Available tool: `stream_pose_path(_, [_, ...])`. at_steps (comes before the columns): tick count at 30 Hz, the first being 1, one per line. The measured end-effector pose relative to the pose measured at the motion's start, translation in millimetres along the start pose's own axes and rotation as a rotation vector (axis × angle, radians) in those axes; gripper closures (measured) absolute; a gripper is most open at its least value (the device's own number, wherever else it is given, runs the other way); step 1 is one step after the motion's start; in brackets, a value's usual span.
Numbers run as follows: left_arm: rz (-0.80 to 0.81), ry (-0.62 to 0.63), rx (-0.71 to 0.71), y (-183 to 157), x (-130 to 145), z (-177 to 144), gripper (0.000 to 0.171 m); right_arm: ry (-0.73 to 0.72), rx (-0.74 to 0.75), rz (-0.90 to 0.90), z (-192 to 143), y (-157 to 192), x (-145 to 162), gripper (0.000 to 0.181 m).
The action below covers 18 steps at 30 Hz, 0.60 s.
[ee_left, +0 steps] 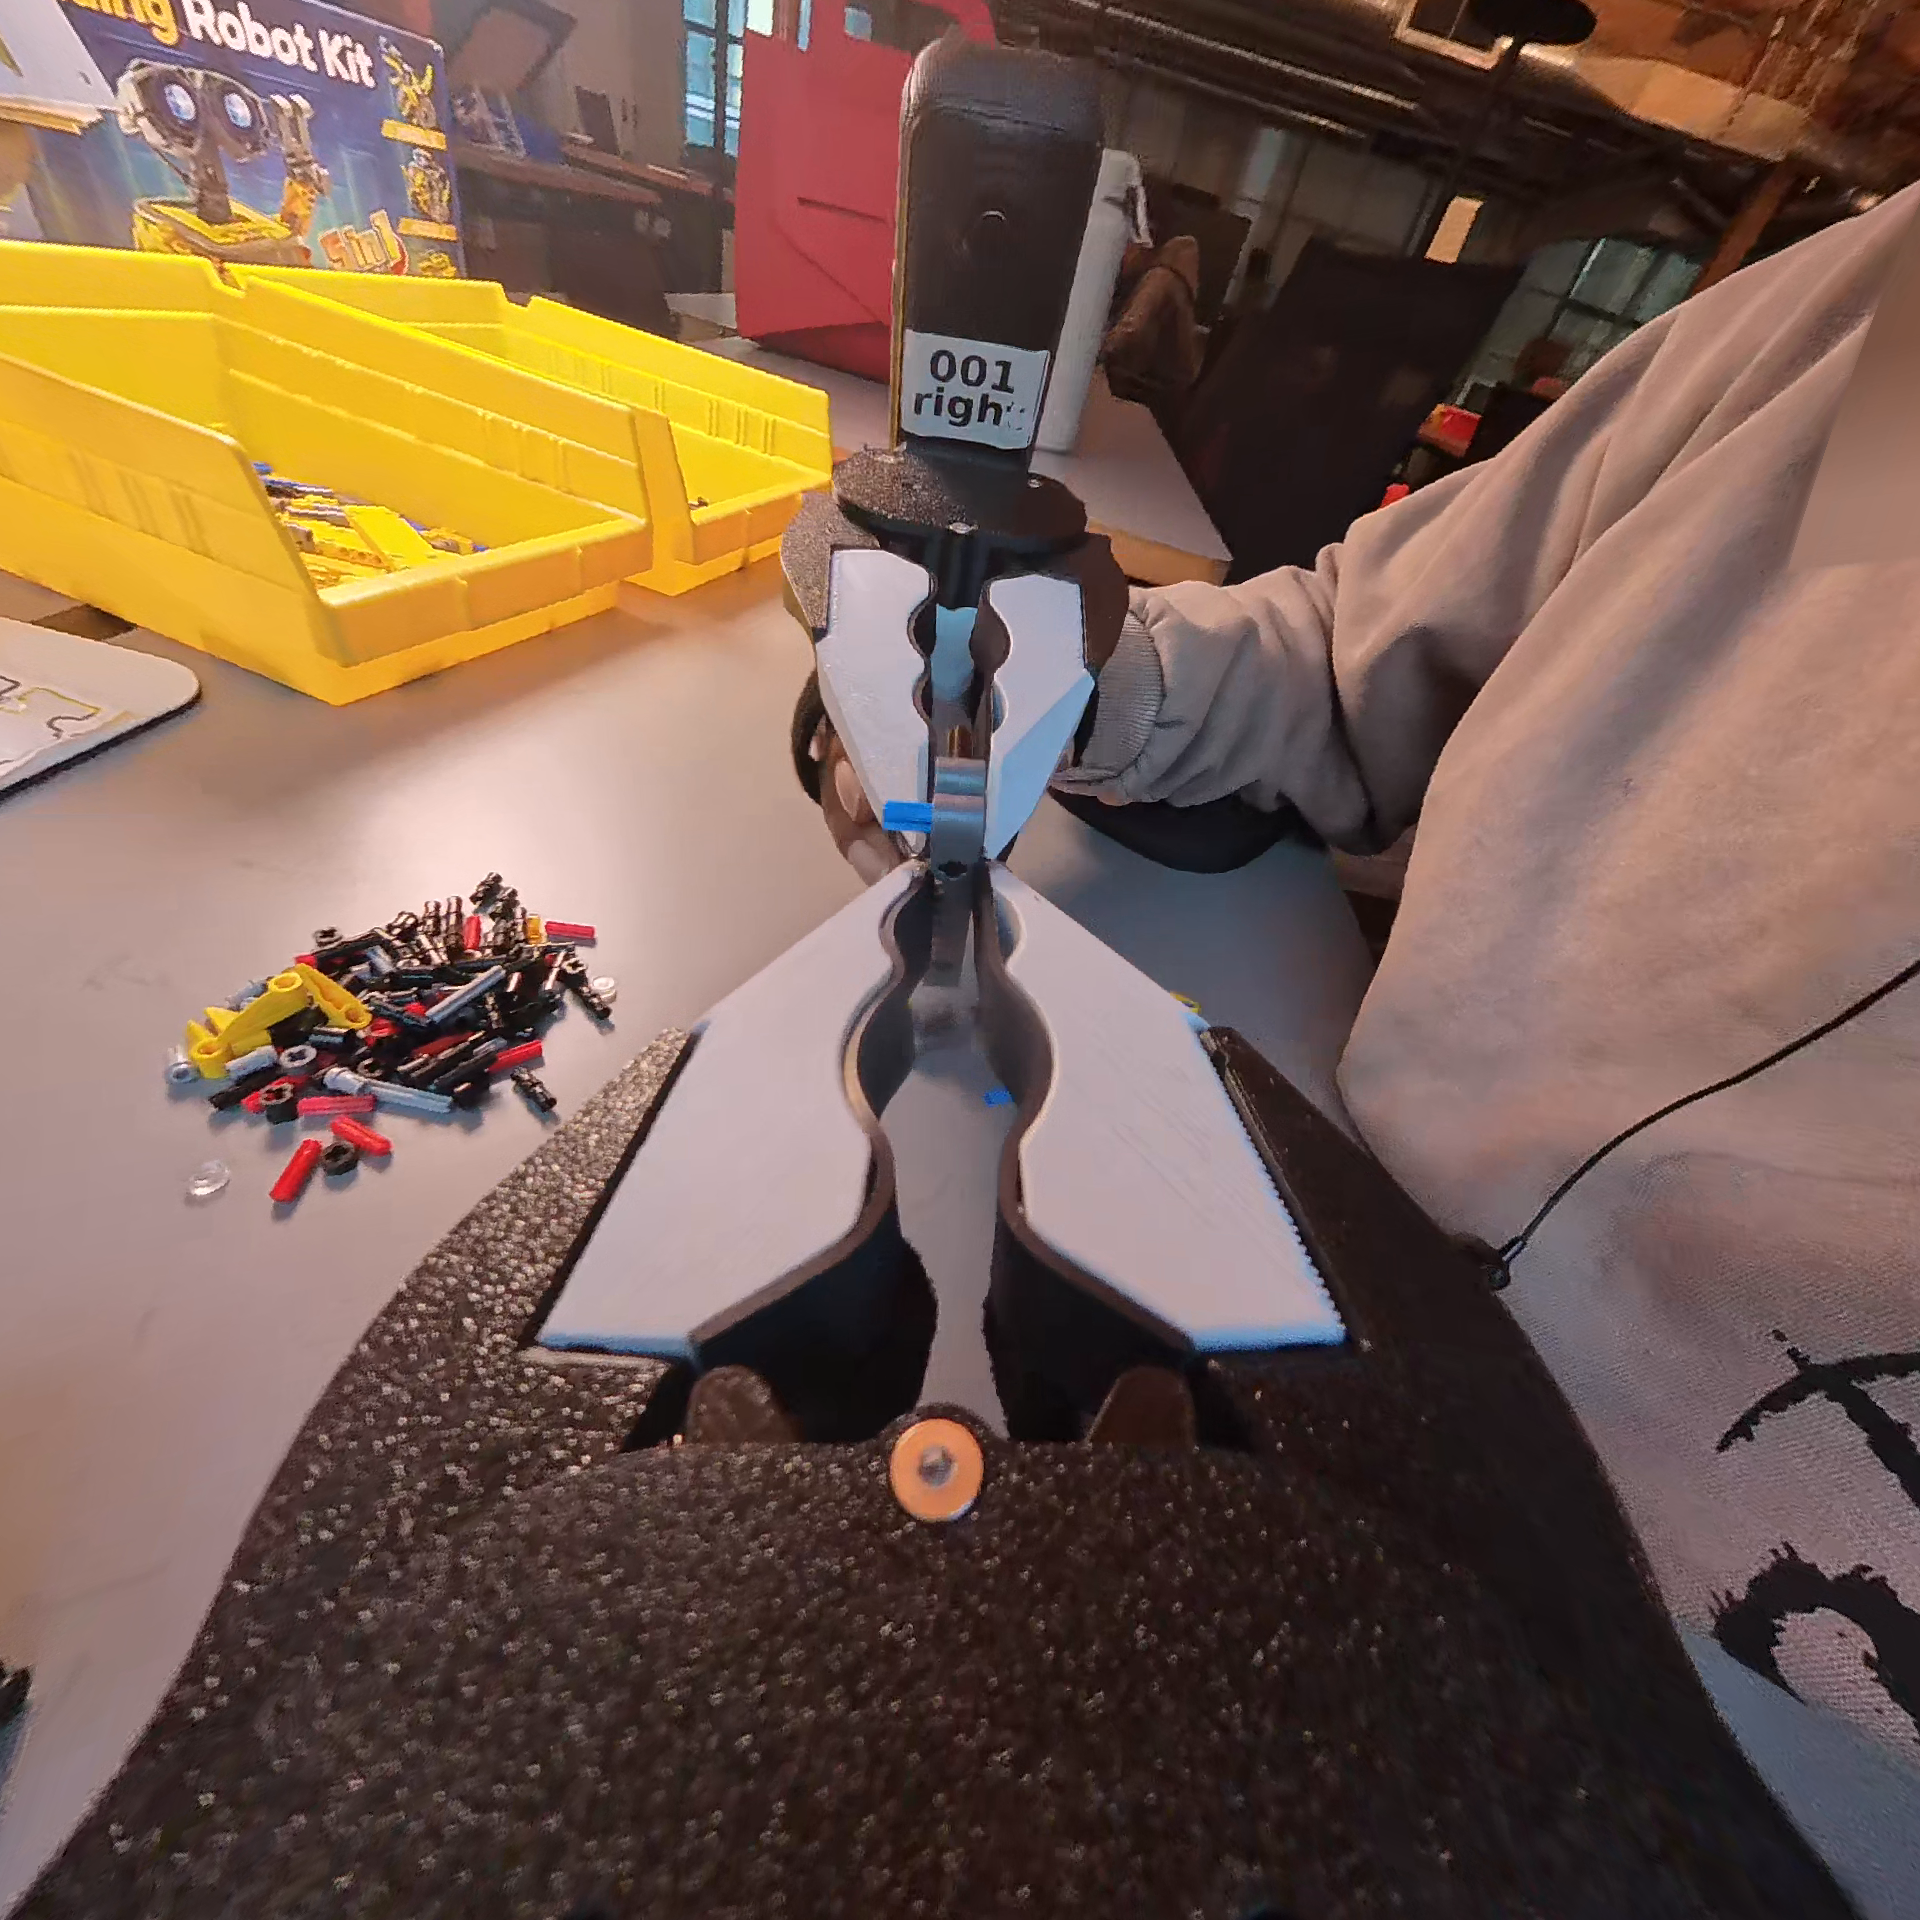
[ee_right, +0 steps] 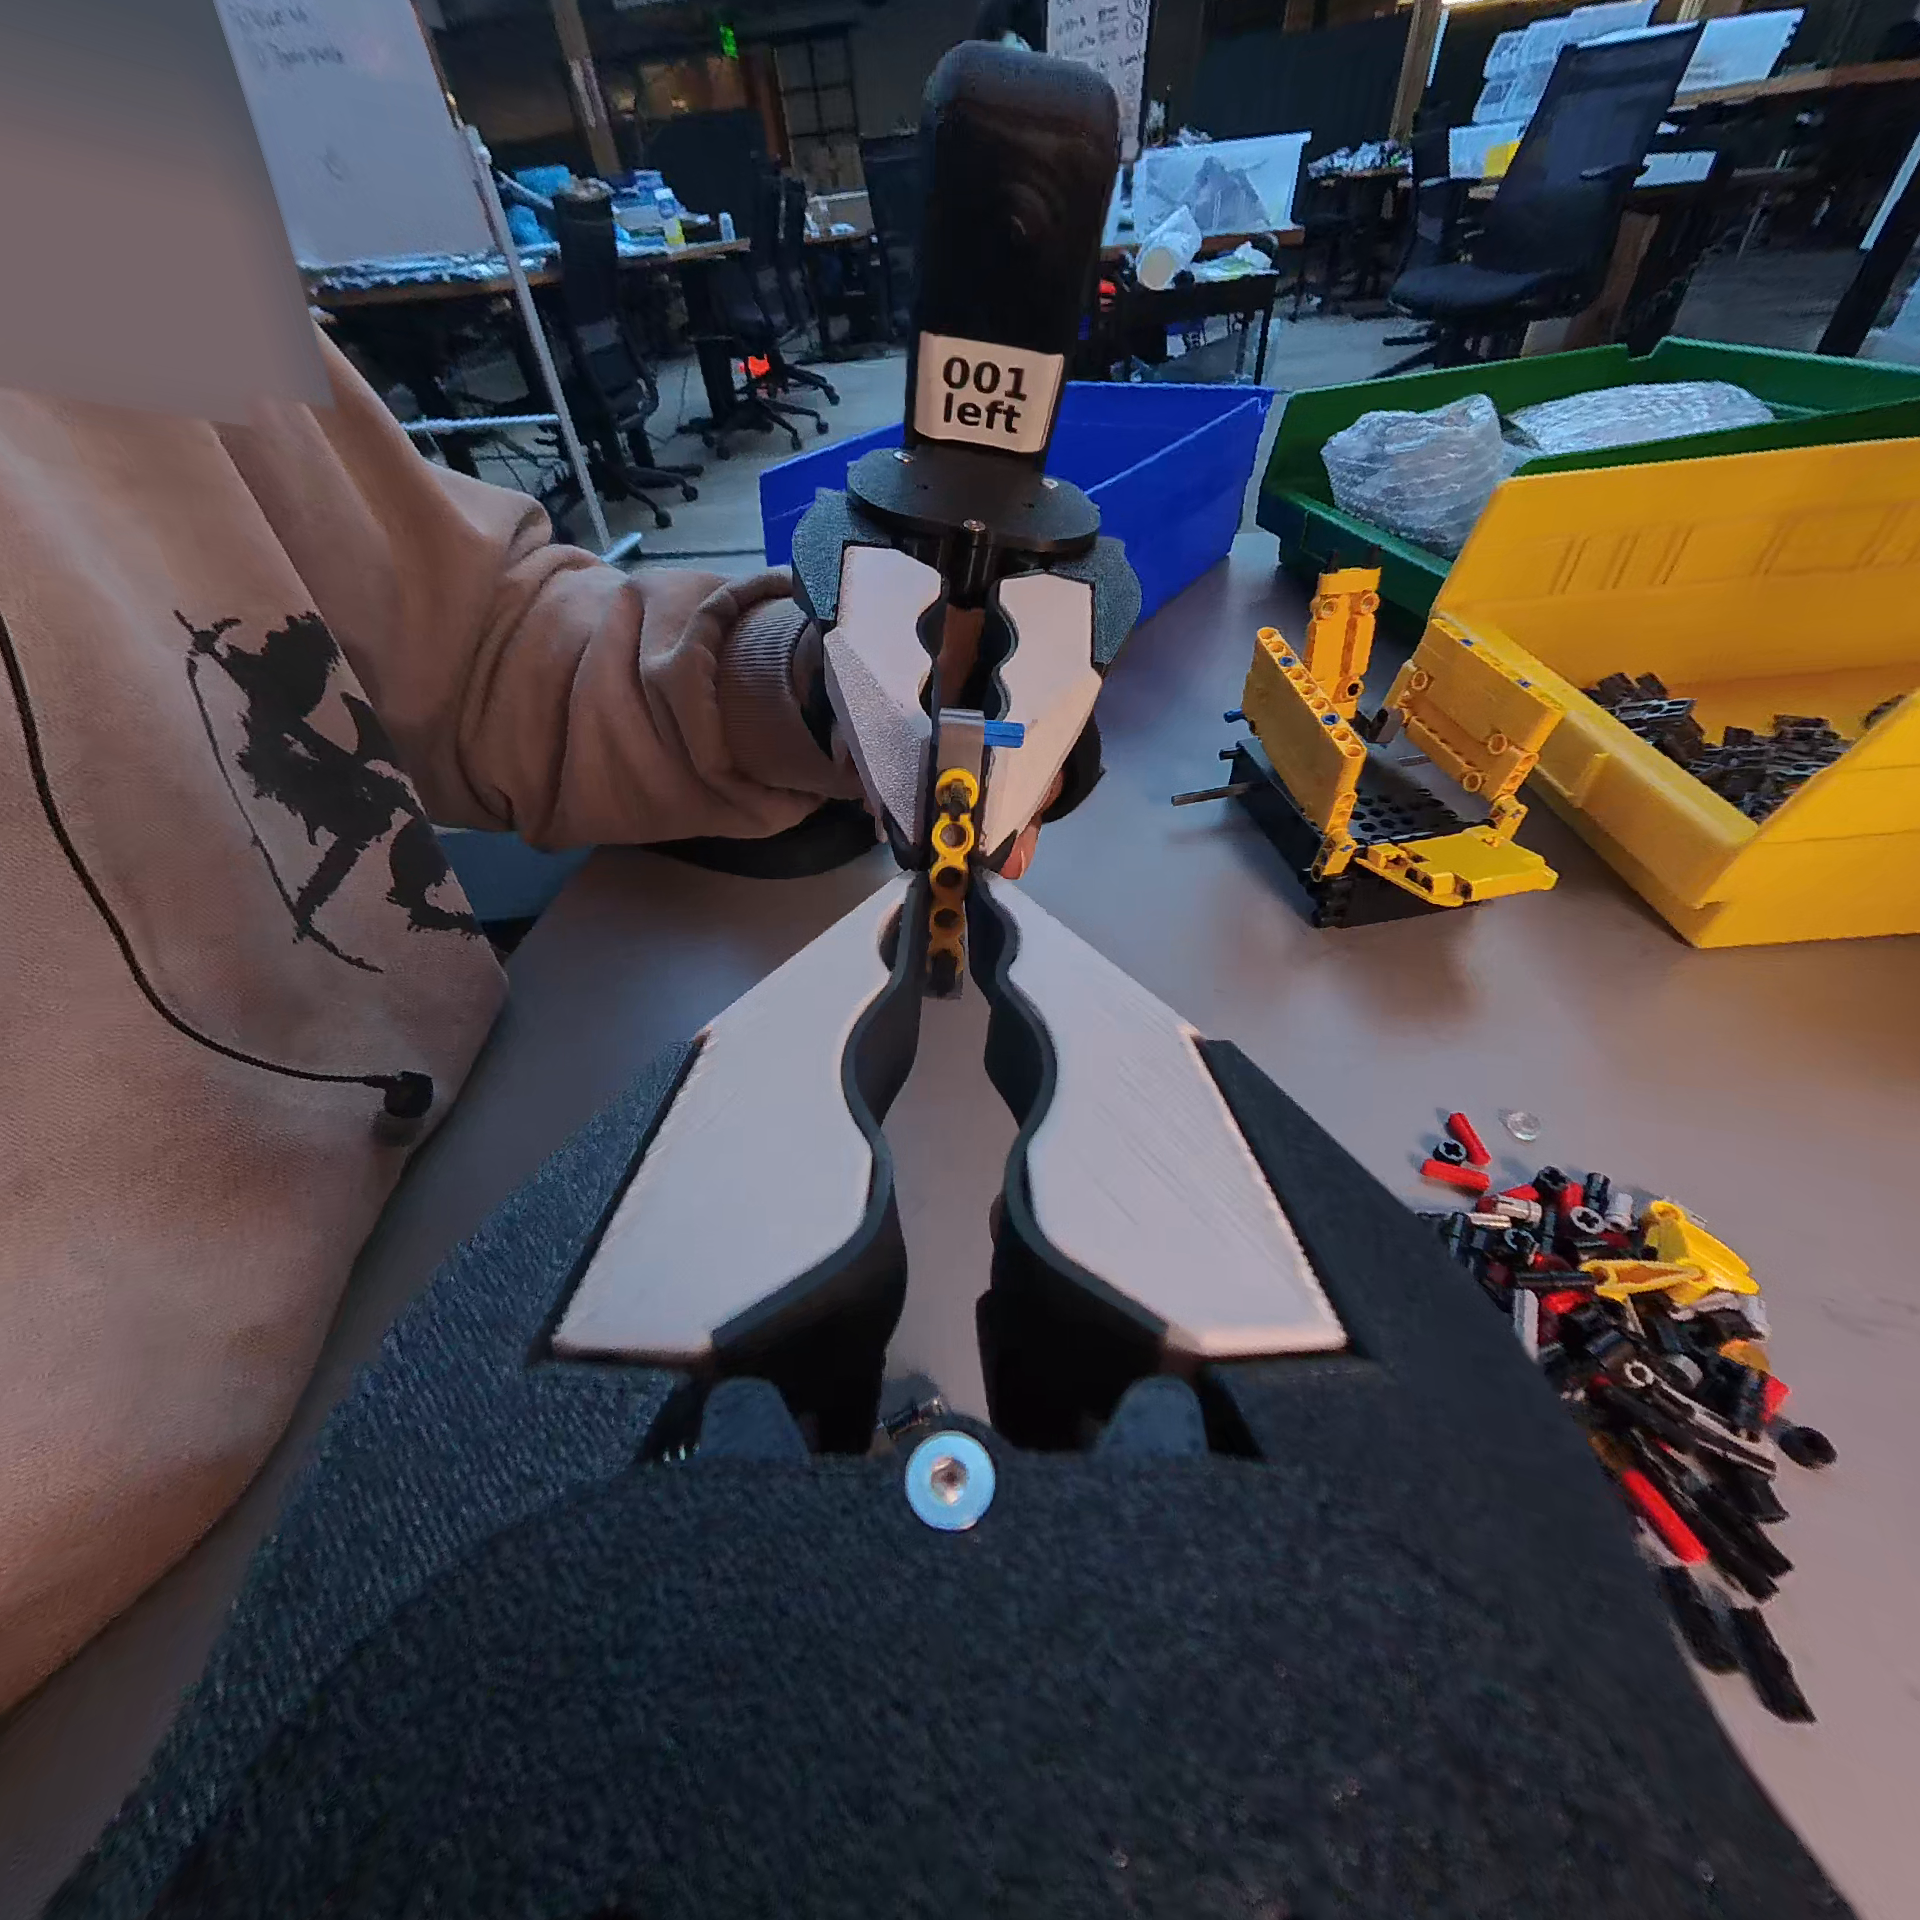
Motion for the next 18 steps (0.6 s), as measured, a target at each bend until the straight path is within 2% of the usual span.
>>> stream_pose_path(4, [0.013, 0.017, -0.012, 0.8, -0.2, -2.1, 0.166, -0.003, -0.025, 0.009, -3.6, -0.6, -0.5, 0.177])
stream_pose_path(6, [-0.021, -0.060, -0.117, 24.4, -12.0, -28.7, 0.167, -0.107, 0.029, 0.031, -27.3, -15.6, -20.8, 0.181])
stream_pose_path(7, [-0.054, -0.112, -0.078, 22.3, -20.3, -36.6, 0.167, -0.123, 0.087, 0.004, -44.5, -28.6, -28.9, 0.181])
stream_pose_path(8, [-0.008, -0.071, -0.057, 15.9, -14.2, -30.4, 0.167, -0.089, 0.117, -0.048, -50.9, -33.0, -29.3, 0.181])
stream_pose_path(10, [-0.020, -0.012, -0.016, 7.0, 3.8, -5.9, 0.166, -0.112, 0.113, -0.065, -41.2, -27.7, -32.5, 0.181])
stream_pose_path(12, [-0.032, 0.000, -0.014, 7.1, 5.2, 1.3, 0.166, -0.075, 0.071, -0.050, -28.3, -19.8, -22.7, 0.180])
stream_pose_path(13, [-0.007, 0.016, -0.024, 8.2, 6.4, 2.2, 0.166, -0.059, 0.046, -0.037, -23.4, -15.0, -19.5, 0.165])
stream_pose_path(14, [0.000, 0.033, -0.027, 8.5, 9.7, 3.3, 0.166, -0.046, 0.014, -0.018, -18.4, -8.6, -16.9, 0.160])
stream_pose_path(16, [-0.007, 0.046, -0.007, 3.9, 15.6, 6.6, 0.167, -0.006, -0.008, -0.026, -7.5, 0.0, -9.8, 0.159])
stream_pose_path(18, [0.012, 0.053, 0.000, -0.5, 16.8, 8.4, 0.167, 0.046, 0.009, -0.053, -1.3, 0.7, -0.9, 0.167])
Point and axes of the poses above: each gripper's, where its closed fingertips meet, z out along the fingers, x out of its underside, y = z × x across the jaws, the point moved 2 cm from there along -z, back along the fingers, and after that the axes turned 9 degrees about -y, right-handed, at the moved point
